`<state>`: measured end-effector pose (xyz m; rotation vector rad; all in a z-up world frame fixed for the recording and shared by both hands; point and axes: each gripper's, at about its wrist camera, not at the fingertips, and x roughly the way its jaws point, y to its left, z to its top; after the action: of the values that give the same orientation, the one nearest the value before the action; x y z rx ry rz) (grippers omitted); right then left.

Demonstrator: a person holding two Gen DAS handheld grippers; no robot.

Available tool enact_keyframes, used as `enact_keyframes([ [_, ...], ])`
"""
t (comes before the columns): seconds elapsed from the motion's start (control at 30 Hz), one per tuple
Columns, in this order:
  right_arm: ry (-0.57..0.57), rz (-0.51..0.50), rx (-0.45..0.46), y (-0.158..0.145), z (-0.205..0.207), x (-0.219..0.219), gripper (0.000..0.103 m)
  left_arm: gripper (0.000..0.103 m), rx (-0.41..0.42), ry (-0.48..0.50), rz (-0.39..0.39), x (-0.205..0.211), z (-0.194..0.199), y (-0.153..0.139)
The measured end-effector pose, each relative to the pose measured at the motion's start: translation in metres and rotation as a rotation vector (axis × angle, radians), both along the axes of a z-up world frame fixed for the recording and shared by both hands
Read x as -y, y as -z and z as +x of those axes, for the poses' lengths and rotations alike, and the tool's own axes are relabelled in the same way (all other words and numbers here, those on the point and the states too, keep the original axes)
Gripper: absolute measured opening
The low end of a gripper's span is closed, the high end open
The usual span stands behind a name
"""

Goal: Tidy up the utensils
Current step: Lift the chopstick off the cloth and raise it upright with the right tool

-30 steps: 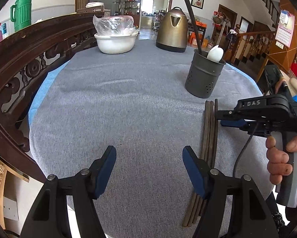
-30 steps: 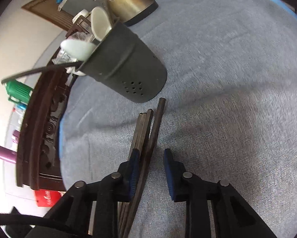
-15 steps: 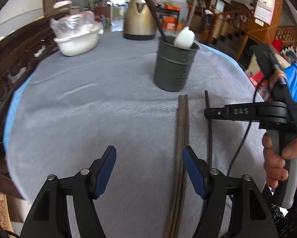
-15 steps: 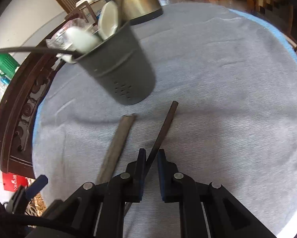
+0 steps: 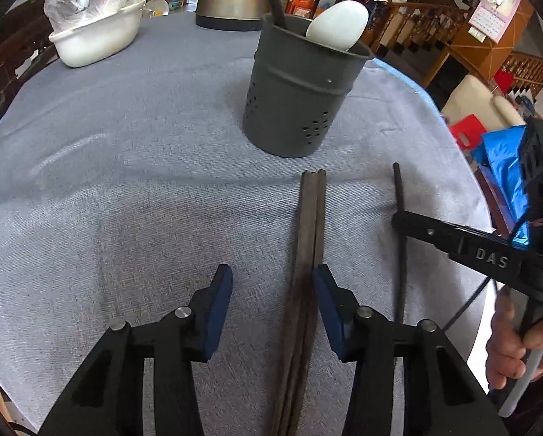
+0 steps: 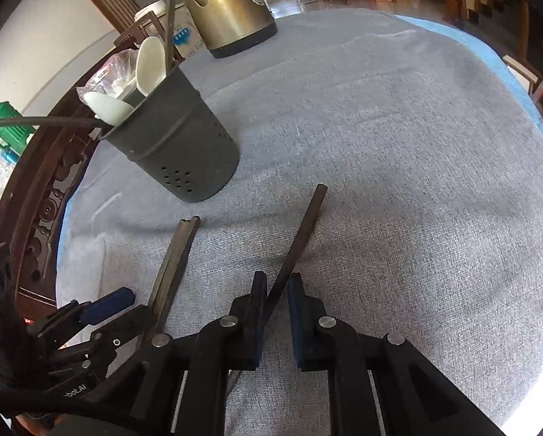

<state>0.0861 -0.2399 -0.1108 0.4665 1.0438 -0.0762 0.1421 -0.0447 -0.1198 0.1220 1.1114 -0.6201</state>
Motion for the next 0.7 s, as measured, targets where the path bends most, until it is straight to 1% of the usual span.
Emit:
enact_keyframes([
  [0.13, 0.001, 0.019, 0.005, 0.002, 0.002, 0.000, 0.013, 0.043, 0.009, -0.029, 0.012, -0.002, 0.005, 0.000],
  [0.4, 0.001, 0.021, 0.023, 0.003, -0.004, 0.003, 0.013, 0.043, 0.040, -0.136, 0.043, -0.025, 0.015, -0.002],
  [0.47, 0.001, 0.023, 0.025, 0.003, -0.004, 0.003, 0.013, 0.043, 0.029, -0.159, 0.046, -0.035, 0.017, 0.000],
  [0.5, 0.002, 0.029, 0.024, 0.003, -0.005, 0.004, 0.015, 0.043, 0.017, -0.160, 0.036, -0.039, 0.017, 0.000],
  [0.57, 0.006, 0.059, 0.013, 0.004, -0.004, 0.008, 0.015, 0.043, 0.000, -0.151, 0.030, -0.041, 0.018, -0.003],
  [0.63, 0.019, 0.131, -0.012, 0.006, -0.003, 0.017, 0.015, 0.043, 0.004, -0.136, 0.021, -0.048, 0.016, -0.009],
  [0.7, 0.033, 0.200, -0.037, 0.008, 0.000, 0.025, 0.015, 0.043, 0.022, -0.112, 0.032, -0.047, 0.017, -0.014],
])
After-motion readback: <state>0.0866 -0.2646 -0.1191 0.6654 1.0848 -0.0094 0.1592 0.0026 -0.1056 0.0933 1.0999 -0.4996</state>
